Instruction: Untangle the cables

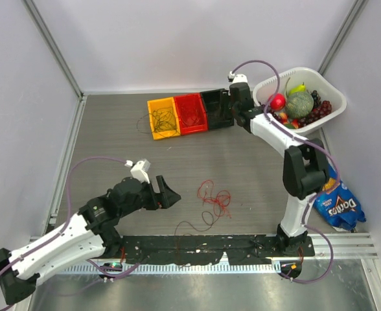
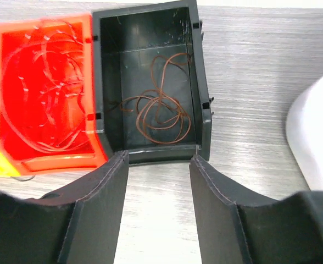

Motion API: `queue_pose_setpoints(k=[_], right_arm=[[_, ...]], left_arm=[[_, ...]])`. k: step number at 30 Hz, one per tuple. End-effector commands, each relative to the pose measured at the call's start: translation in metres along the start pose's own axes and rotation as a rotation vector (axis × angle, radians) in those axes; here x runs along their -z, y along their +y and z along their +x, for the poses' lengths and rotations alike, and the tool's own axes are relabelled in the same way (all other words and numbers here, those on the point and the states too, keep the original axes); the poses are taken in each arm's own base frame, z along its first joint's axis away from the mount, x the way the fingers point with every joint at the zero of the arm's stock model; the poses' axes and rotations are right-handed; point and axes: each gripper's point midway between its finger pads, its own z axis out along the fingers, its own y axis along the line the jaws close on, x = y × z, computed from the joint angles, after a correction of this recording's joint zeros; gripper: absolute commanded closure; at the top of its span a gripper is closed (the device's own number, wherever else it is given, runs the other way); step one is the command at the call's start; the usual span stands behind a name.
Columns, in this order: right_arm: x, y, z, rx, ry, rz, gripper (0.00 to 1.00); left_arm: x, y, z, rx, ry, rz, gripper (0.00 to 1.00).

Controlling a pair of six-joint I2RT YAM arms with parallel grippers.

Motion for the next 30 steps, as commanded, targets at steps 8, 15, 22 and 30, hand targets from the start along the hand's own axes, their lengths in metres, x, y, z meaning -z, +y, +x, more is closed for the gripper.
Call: queue_pose_setpoints(k=[8,15,22,30], right_arm=[[0.185,0.107,0.079,-0.073,0.005,-0.399,0.45],[0.266,0.098,0.157,-0.107,0.126,-0.535,0.46],[0.303,0.078,0.143,-0.149,0.042,-0.57,0.44],[0.316,0.086,0.135,-0.105,0.0,-0.657,0.44]], left_arm=[[-0.046,-0.009,0.068,0.013,0.276,-0.009,0.14],[-0.047,0.007,0.131,-0.166,0.442,-0.188,0.23],[-0.044,-0.011,0.096,-0.345,0.316,-0.331,0.93],[0.013,-0.136,-0.043,-0.44,-0.077,-0.008,1.0]])
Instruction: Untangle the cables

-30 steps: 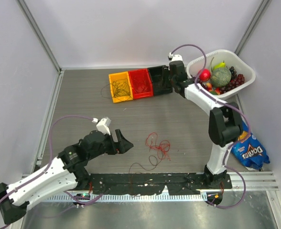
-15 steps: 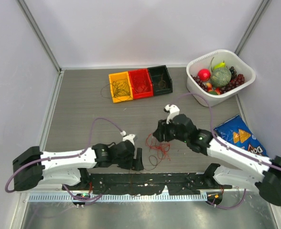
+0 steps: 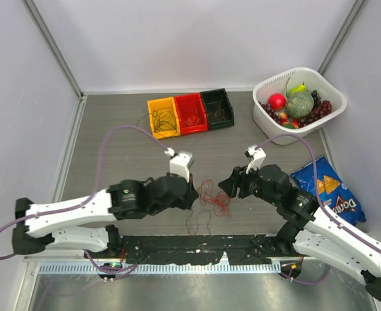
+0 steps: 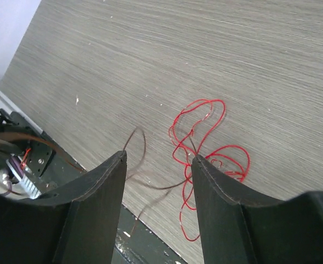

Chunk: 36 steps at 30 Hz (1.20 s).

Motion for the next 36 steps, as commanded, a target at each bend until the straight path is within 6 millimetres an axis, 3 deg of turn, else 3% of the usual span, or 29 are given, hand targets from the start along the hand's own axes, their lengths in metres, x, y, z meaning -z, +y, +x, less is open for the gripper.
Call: queue_pose_setpoints(k=[1,10,11,17,18,21,23,27,31,33,34,36], right_arm=[[0.011,0.026,-0.016,0.027,-0.049,-0.129,0.43],[0.057,0.085,-0.084,0.162,-0.266,-0.379,0.35],[0.065,0.093,-0.098,0.171,-0.3,-0.391,0.33],[0.072,0.13,-0.149,0.286,-0.347,-0.459,0.26],[0.06,0.137,-0.146,0.299,-0.302,-0.49,0.26],[0.059,0.165,-0.148,0.33,-0.277,-0.636,0.26],[0.061,0.173,-0.15,0.312,-0.302,-0.692,0.26],[0.051,0.17,-0.152,0.263,-0.351,-0.683,0.26],[0.038,0.154,-0.159,0.197,-0.398,-0.588,0.36],[0.031,0.15,-0.161,0.183,-0.402,-0.562,0.51],[0.028,0.149,-0.16,0.165,-0.398,-0.557,0.73],[0.022,0.148,-0.163,0.132,-0.409,-0.547,0.87]], left_arm=[[0.063,-0.021,-0.091,-0.087,-0.267,0.087,1.0],[0.131,-0.06,-0.167,-0.114,-0.469,0.251,1.0],[0.135,-0.062,-0.175,-0.117,-0.481,0.248,1.0],[0.13,-0.078,-0.197,-0.157,-0.455,0.211,1.0],[0.127,-0.081,-0.199,-0.159,-0.447,0.208,1.0],[0.121,-0.082,-0.209,-0.148,-0.446,0.184,1.0],[0.122,-0.077,-0.22,-0.111,-0.46,0.174,1.0],[0.12,-0.081,-0.231,-0.046,-0.454,0.247,1.0],[0.115,-0.077,-0.239,0.003,-0.457,0.242,1.0],[0.113,-0.071,-0.243,0.047,-0.462,0.233,1.0],[0.112,-0.068,-0.245,0.061,-0.463,0.233,1.0],[0.11,-0.064,-0.249,0.091,-0.467,0.238,1.0]])
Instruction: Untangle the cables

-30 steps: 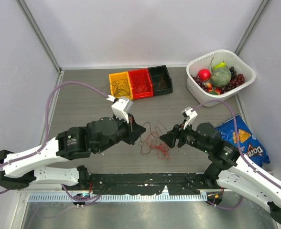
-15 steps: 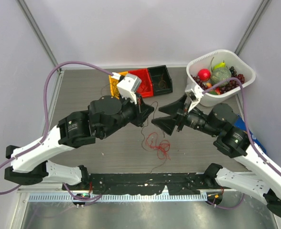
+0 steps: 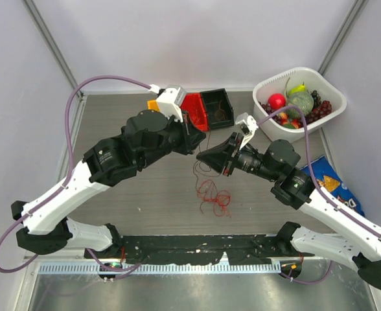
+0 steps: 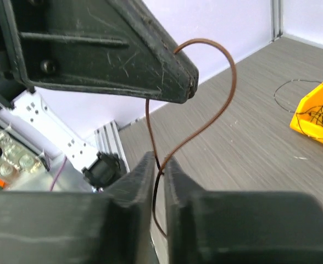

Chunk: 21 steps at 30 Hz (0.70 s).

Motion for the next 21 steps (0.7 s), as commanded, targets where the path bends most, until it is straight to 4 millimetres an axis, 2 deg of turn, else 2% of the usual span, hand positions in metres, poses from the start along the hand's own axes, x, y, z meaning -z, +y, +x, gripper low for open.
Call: queue_pose_setpoints(k=[1,3,4,5,7,9,11,12,13,14,15,16,17,18,19,20,21], right_arm=[[-0.01,-0.002,-0.032,-0.025,-0.15,0.015,0.87],[-0.013,-0.005,-0.036,-0.037,-0.17,0.025,0.92],[-0.015,-0.008,-0.038,-0.046,-0.185,0.043,0.99],[-0.017,-0.013,-0.04,-0.052,-0.2,0.062,0.99],[-0.019,-0.02,-0.046,-0.065,-0.229,0.098,1.0],[-0.023,-0.034,-0.052,-0.059,-0.244,0.172,0.99],[-0.026,-0.053,-0.064,-0.04,-0.259,0.274,0.99],[-0.027,-0.063,-0.079,-0.022,-0.285,0.332,0.99],[-0.026,-0.075,-0.087,-0.011,-0.297,0.371,0.99],[-0.029,-0.08,-0.103,-0.003,-0.317,0.392,0.99],[-0.025,-0.093,-0.12,0.004,-0.346,0.433,0.99],[-0.031,-0.099,-0.133,-0.006,-0.358,0.44,0.99],[-0.022,-0.107,-0.164,0.006,-0.419,0.459,0.99],[-0.027,-0.118,-0.169,-0.023,-0.422,0.457,0.99],[-0.021,-0.123,-0.192,-0.027,-0.468,0.449,0.99],[-0.028,-0.131,-0.197,-0.023,-0.472,0.437,0.99],[-0.024,-0.137,-0.215,-0.004,-0.506,0.448,0.99]], left_arm=[[0.004,-0.008,-0.026,0.109,-0.057,0.067,1.0],[0.003,-0.008,-0.028,0.127,-0.06,0.089,1.0],[0.003,-0.007,-0.03,0.131,-0.065,0.096,1.0],[0.004,-0.007,-0.032,0.128,-0.071,0.102,0.92],[0.009,0.0,-0.036,0.094,-0.088,0.083,0.59],[0.022,0.019,-0.041,0.056,-0.121,0.006,0.3],[0.046,0.042,-0.048,0.024,-0.188,-0.07,0.12],[0.055,0.056,-0.047,0.003,-0.214,-0.11,0.06],[0.071,0.066,-0.049,-0.012,-0.247,-0.13,0.03],[0.083,0.074,-0.05,-0.033,-0.274,-0.143,0.0],[0.097,0.082,-0.05,-0.045,-0.298,-0.156,0.0],[0.11,0.089,-0.05,-0.054,-0.317,-0.165,0.0],[0.118,0.096,-0.047,-0.059,-0.323,-0.181,0.0],[0.127,0.104,-0.044,-0.062,-0.331,-0.2,0.0],[0.132,0.11,-0.039,-0.065,-0.325,-0.215,0.0],[0.135,0.116,-0.032,-0.066,-0.316,-0.231,0.0],[0.136,0.121,-0.025,-0.06,-0.304,-0.241,0.0]])
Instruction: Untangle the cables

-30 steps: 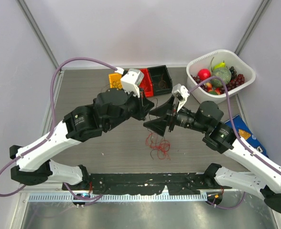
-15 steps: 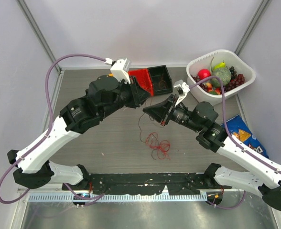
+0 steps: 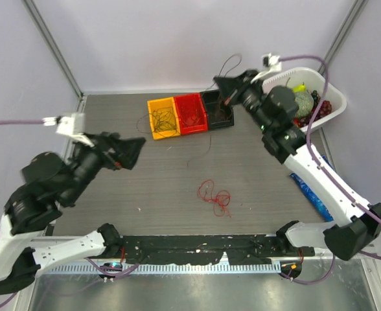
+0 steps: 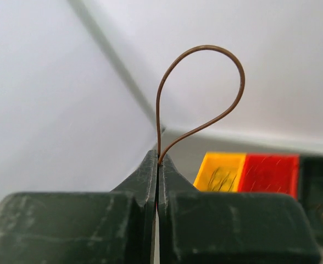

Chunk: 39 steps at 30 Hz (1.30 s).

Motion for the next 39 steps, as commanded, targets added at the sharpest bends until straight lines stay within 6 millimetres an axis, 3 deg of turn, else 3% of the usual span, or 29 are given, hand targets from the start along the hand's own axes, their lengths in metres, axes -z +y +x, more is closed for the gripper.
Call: queue_pose_setpoints(k=[1,2,3,4,5,6,8,11,13,17,19,21,24,33,39], right_arm=[[-0.025,-0.01,-0.08,-0.002,-0.187,0.0,0.99],[-0.031,-0.015,-0.094,0.024,-0.219,0.012,0.99],[-0.042,-0.026,-0.092,0.04,-0.222,0.027,0.99],[-0.047,-0.034,-0.101,0.062,-0.245,0.039,0.99],[-0.059,-0.047,-0.095,0.075,-0.243,0.053,0.99],[-0.063,-0.054,-0.102,0.095,-0.265,0.068,0.99],[-0.087,-0.085,-0.089,0.11,-0.25,0.115,0.99],[-0.106,-0.105,-0.084,0.16,-0.266,0.137,0.99],[-0.12,-0.122,-0.074,0.195,-0.27,0.15,0.99],[-0.149,-0.162,-0.026,0.192,-0.216,0.178,0.99],[-0.157,-0.17,-0.011,0.181,-0.196,0.171,0.99],[-0.162,-0.174,-0.002,0.176,-0.181,0.169,0.99],[-0.163,-0.172,-0.009,0.179,-0.19,0.168,0.99],[-0.15,-0.134,-0.077,0.218,-0.305,0.14,0.99],[-0.148,-0.12,-0.096,0.24,-0.329,0.119,0.99]], left_arm=[[0.011,0.035,0.017,-0.054,0.005,-0.113,0.0],[0.011,0.037,0.028,-0.044,0.027,-0.114,0.0],[0.008,0.04,0.04,-0.035,0.051,-0.117,0.0],[0.006,0.038,0.051,-0.011,0.073,-0.108,0.0],[0.004,0.036,0.062,0.005,0.099,-0.093,0.0],[0.001,0.033,0.071,0.025,0.122,-0.081,0.0],[-0.002,0.029,0.087,0.057,0.167,-0.066,0.0],[-0.001,0.025,0.103,0.083,0.222,-0.045,0.0],[0.0,0.026,0.107,0.081,0.235,-0.048,0.0],[0.002,0.033,0.105,0.064,0.224,-0.073,0.0],[0.002,0.036,0.103,0.056,0.212,-0.085,0.0],[0.002,0.038,0.102,0.049,0.205,-0.094,0.01],[0.003,0.038,0.101,0.038,0.211,-0.097,0.0],[0.002,0.038,0.103,0.023,0.221,-0.097,0.0],[0.0,0.037,0.105,0.034,0.22,-0.089,0.0]])
